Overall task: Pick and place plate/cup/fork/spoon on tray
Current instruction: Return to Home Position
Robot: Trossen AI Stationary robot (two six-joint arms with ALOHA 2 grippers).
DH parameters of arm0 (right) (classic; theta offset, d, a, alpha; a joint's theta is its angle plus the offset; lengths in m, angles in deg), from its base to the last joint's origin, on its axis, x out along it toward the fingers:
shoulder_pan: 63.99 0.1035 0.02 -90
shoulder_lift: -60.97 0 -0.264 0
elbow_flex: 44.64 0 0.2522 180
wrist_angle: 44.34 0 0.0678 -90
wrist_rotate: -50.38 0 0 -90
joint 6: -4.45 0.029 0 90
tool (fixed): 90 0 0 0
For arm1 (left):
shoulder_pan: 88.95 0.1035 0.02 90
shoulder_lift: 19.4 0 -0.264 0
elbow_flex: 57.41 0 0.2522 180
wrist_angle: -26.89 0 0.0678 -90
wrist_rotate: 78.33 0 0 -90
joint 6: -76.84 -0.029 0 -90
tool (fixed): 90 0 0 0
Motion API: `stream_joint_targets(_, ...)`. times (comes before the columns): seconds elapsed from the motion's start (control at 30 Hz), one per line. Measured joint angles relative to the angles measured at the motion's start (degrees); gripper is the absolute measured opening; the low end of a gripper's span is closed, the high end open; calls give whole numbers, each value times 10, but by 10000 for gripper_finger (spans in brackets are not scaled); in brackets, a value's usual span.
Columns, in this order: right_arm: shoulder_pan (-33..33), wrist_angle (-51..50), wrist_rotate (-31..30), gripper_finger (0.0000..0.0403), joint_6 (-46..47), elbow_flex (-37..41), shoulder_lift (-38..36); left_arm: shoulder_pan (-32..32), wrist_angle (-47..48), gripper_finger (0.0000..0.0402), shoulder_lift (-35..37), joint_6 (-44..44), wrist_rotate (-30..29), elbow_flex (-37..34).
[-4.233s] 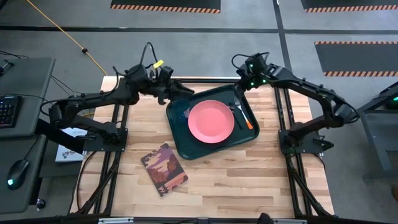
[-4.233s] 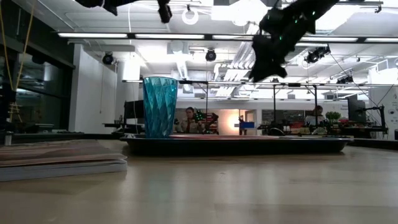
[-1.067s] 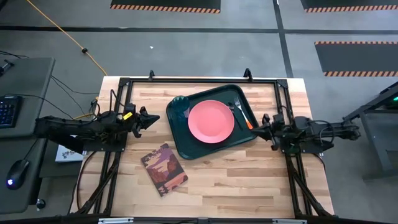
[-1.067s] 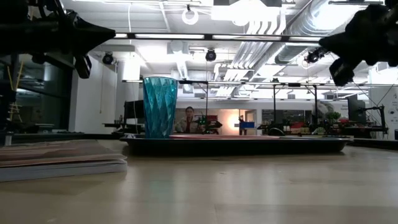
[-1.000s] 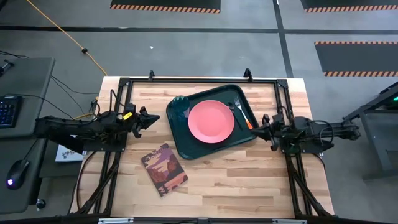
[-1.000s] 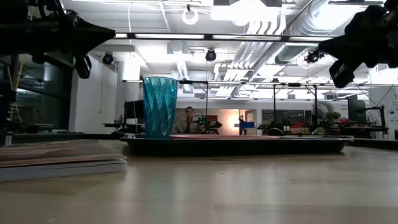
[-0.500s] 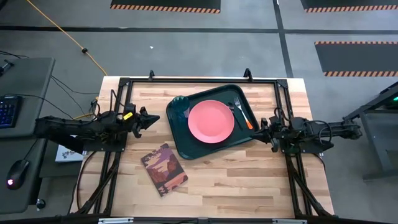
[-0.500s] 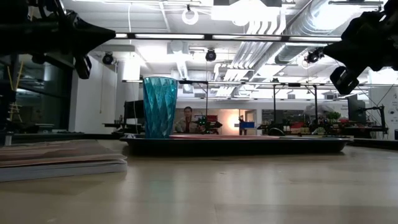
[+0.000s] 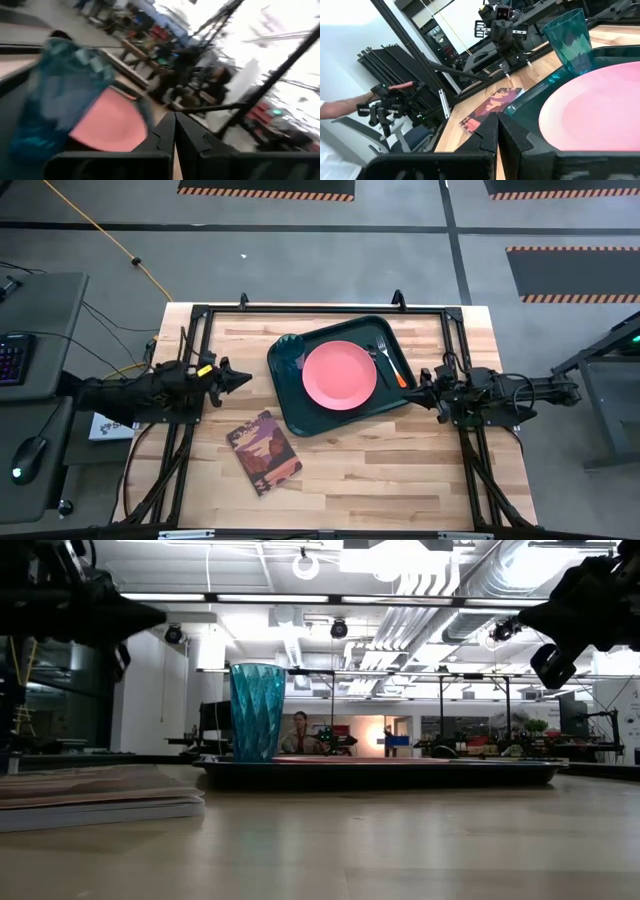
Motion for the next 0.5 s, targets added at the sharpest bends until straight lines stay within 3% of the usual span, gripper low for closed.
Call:
stream_joint_targets(0.27,0,0,-1,0,0,0,0,-63,5,0,-2,0,17,-1)
stream_joint_targets(0.5,0,0,0,0,0,0,0,-69,3,0,-3,0,26,0)
